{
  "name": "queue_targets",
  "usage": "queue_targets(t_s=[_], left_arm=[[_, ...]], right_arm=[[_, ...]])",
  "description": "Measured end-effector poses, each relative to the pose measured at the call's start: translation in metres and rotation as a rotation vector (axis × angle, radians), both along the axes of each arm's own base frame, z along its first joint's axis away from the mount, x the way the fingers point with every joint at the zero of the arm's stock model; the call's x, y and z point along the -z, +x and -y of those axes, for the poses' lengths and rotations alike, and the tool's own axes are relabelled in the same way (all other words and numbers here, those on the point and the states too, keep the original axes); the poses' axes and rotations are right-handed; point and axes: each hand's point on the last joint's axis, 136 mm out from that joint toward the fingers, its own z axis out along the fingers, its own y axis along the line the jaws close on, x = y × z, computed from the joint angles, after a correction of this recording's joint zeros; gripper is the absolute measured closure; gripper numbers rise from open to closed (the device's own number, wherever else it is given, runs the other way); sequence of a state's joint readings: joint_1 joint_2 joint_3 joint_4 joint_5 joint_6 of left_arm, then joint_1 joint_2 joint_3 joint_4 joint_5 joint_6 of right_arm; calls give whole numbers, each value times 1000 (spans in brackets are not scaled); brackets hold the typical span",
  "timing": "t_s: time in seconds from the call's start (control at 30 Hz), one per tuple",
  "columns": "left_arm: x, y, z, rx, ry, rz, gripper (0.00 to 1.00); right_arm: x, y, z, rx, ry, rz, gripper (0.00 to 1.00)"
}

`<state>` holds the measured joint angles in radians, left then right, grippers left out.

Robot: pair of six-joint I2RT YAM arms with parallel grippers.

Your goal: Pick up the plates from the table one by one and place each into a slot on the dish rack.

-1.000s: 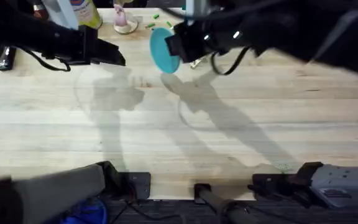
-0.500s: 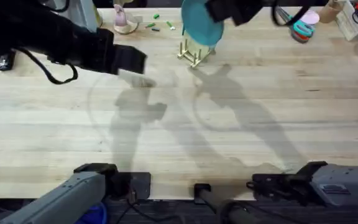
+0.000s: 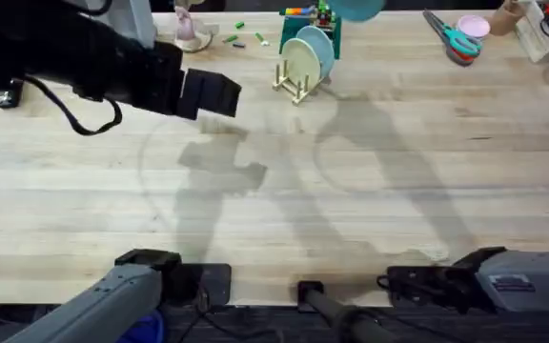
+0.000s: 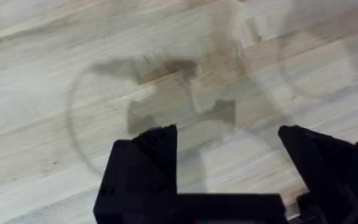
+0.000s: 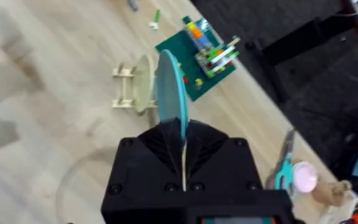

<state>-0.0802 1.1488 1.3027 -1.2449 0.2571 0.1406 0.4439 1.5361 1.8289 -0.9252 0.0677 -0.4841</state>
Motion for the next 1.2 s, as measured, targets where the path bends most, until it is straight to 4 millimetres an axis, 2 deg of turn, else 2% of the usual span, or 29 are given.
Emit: queue_targets(t_s=[0.2, 0.47, 0.67, 1.0, 1.2], left_arm=[[-2, 1, -1, -2, 16, 8, 6], [-2, 1, -1, -4, 18, 8, 5], [-2, 1, -1, -4, 18, 8, 6], [-2, 1, -1, -4, 18, 8, 6], [-2, 1, -1, -4, 18, 8, 6]], right_arm=[[-3, 25, 4, 5, -33, 5, 972], [21, 54, -3, -8, -63, -47, 972], [40, 63, -5, -11, -76, -89, 972], [45, 66, -7, -16, -68, -101, 972], [66, 74, -11, 0, -60, -151, 973]])
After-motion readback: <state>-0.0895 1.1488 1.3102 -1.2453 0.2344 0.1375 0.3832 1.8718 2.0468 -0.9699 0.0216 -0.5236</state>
